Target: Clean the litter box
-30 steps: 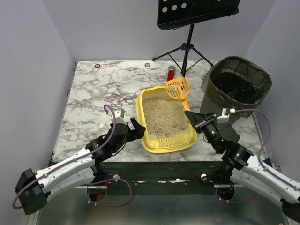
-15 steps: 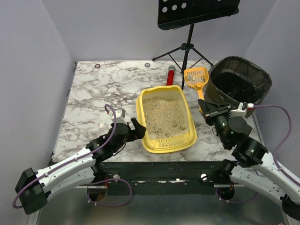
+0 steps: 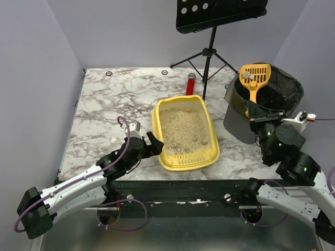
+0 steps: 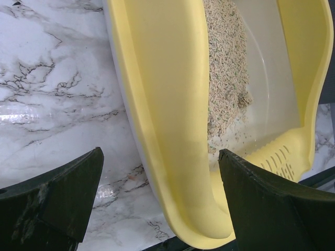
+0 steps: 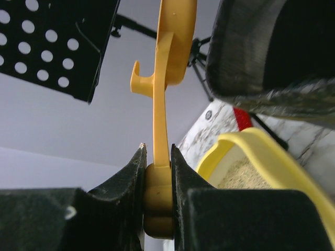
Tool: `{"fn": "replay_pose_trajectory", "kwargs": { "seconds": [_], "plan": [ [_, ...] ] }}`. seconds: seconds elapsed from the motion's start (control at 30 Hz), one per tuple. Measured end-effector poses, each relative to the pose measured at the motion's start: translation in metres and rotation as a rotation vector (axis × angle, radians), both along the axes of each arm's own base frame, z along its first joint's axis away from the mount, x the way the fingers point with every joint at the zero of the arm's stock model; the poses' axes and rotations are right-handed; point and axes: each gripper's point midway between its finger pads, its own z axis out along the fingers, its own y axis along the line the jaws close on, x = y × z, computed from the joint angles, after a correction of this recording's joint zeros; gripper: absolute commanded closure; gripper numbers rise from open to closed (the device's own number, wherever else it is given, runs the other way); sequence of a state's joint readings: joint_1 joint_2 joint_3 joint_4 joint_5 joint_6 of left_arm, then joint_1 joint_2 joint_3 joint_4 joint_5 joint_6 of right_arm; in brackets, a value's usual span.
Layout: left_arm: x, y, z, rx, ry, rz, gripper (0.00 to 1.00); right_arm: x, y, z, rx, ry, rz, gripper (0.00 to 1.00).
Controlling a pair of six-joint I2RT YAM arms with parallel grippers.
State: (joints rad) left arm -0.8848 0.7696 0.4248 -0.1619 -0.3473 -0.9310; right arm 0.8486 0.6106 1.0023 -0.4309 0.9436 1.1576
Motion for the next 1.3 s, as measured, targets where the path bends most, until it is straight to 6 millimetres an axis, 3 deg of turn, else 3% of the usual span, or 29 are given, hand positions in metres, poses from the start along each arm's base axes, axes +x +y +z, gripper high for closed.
{"fn": "replay_pose_trajectory", "kwargs": {
  "seconds": [0.2,0.37,0.6,0.77,0.9,1.0,1.13,1.3],
  "plan": [
    [0.0,0.0,0.0,0.001,0.0,0.0,0.01,-0.007,-0.038,0.012,-0.176,0.022,-0.142,1.0],
    [0.0,0.0,0.0,0.004,-0.001,-0.001,0.01,-0.004,-0.057,0.015,-0.461,0.104,-0.249,0.99],
    [0.0,0.001,-0.003,0.013,0.003,-0.001,0.01,0.017,-0.053,-0.014,-0.93,0.305,-0.296,0.99],
    [-0.001,0.002,-0.009,0.038,0.019,-0.004,0.01,0.016,-0.062,-0.018,-1.078,0.358,-0.282,0.99],
    [-0.001,0.003,-0.009,0.044,0.019,-0.004,0.01,0.018,-0.057,-0.025,-1.248,0.382,-0.173,0.99],
    [-0.001,0.005,-0.007,0.055,0.016,0.001,0.01,0.022,-0.048,-0.043,-1.394,0.439,-0.071,0.99],
    [0.004,0.007,0.007,0.061,-0.006,0.018,0.01,0.03,-0.043,-0.07,-1.58,0.563,0.008,0.99],
    [0.01,0.006,0.026,0.058,-0.044,0.03,0.01,0.031,-0.048,-0.067,-1.616,0.596,-0.003,0.99]
  ]
}}
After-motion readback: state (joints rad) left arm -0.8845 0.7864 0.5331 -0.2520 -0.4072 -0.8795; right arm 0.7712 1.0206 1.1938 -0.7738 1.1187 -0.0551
